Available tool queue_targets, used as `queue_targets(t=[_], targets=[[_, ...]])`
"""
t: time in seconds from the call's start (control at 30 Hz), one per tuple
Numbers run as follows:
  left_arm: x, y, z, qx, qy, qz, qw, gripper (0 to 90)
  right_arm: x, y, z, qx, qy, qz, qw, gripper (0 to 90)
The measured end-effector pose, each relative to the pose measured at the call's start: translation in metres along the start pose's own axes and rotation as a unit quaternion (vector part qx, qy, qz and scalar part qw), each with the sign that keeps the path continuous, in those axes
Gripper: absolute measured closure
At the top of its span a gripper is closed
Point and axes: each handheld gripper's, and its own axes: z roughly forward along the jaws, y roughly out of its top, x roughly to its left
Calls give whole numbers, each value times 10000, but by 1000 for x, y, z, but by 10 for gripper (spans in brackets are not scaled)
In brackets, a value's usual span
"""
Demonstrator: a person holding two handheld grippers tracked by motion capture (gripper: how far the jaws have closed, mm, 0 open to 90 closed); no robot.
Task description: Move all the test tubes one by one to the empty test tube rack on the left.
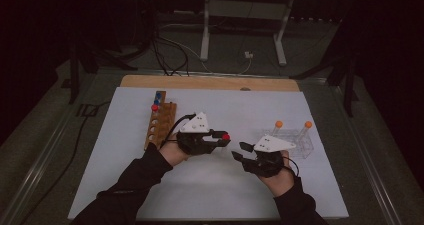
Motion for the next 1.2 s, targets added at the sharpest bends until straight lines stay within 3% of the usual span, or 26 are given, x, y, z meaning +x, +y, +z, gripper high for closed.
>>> queue_targets(t=[0.17, 0.3, 0.67, 0.93, 1.2], targets=[[6, 2, -12, -38, 133, -37, 9999, 718, -3, 0, -3, -113, -15, 92, 9999, 464], [14, 3, -22, -93, 250, -151, 9995, 718, -3, 1, -5, -140, -90, 76, 9998, 380], [27, 5, -53, -152, 649, -209, 9976, 718, -3, 1, -4, -175, -239, 163, 9994, 168], [42, 1, -82, -161, 1085, -306, 9935, 718, -3, 1, -3, -169, -171, 264, 9994, 37], [57, -7, -109, -132, 1506, -462, 9874, 718, -5, 1, -3, -169, 23, 292, 9994, 0]])
